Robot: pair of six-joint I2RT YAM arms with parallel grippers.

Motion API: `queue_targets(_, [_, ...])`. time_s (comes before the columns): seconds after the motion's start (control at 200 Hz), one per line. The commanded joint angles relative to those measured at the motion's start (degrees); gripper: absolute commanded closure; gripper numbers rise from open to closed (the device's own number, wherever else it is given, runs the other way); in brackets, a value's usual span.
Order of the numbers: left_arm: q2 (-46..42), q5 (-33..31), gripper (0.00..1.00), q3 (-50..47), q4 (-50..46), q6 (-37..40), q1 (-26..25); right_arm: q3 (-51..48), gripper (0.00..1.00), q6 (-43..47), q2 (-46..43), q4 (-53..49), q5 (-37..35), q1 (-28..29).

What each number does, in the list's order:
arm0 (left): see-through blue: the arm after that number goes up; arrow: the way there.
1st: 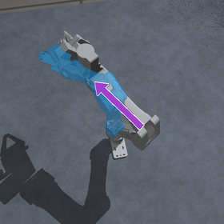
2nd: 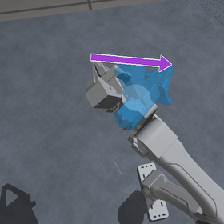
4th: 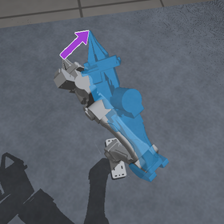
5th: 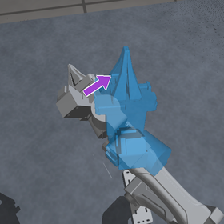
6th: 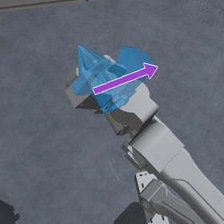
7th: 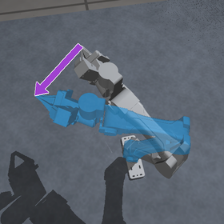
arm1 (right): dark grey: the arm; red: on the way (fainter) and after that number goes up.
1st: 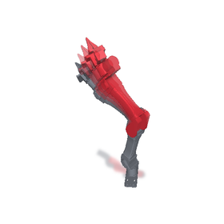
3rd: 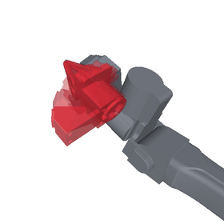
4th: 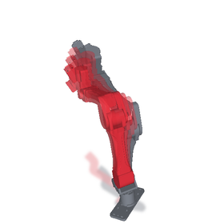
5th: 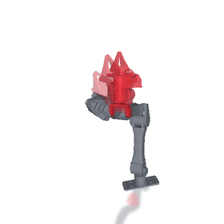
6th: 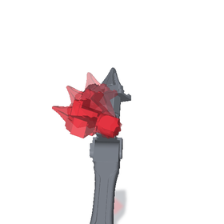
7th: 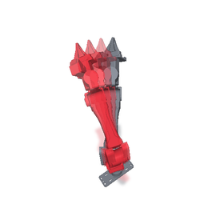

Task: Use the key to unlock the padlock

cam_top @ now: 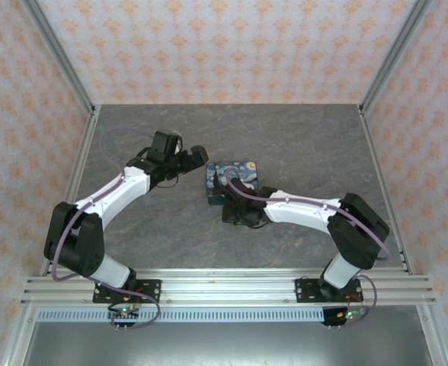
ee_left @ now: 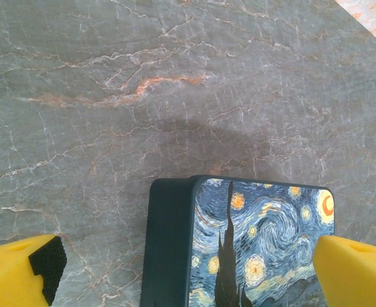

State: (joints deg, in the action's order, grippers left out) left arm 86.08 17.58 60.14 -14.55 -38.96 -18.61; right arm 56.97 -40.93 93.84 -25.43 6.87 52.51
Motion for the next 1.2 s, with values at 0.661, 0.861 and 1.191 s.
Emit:
queue_targets(0.661, [-4.26, 2.29, 0.00, -4.45, 2.02, 1.25, 3.45, 7.99, 0.55, -2.04, 10.63, -8.50, -6.27, 3.46])
queue_targets(0.861, [-4.26, 2.64, 0.00, -4.38, 2.07, 1.25, 3.76, 7.56, 0.55, -2.18, 10.93, -8.23, -5.91, 3.56])
queue_targets(1.191, [-4.06, 2.82, 0.00, -3.97, 1.67, 0.86, 3.76, 5.01, 0.55, -2.59, 5.22, -8.56, -5.69, 3.56])
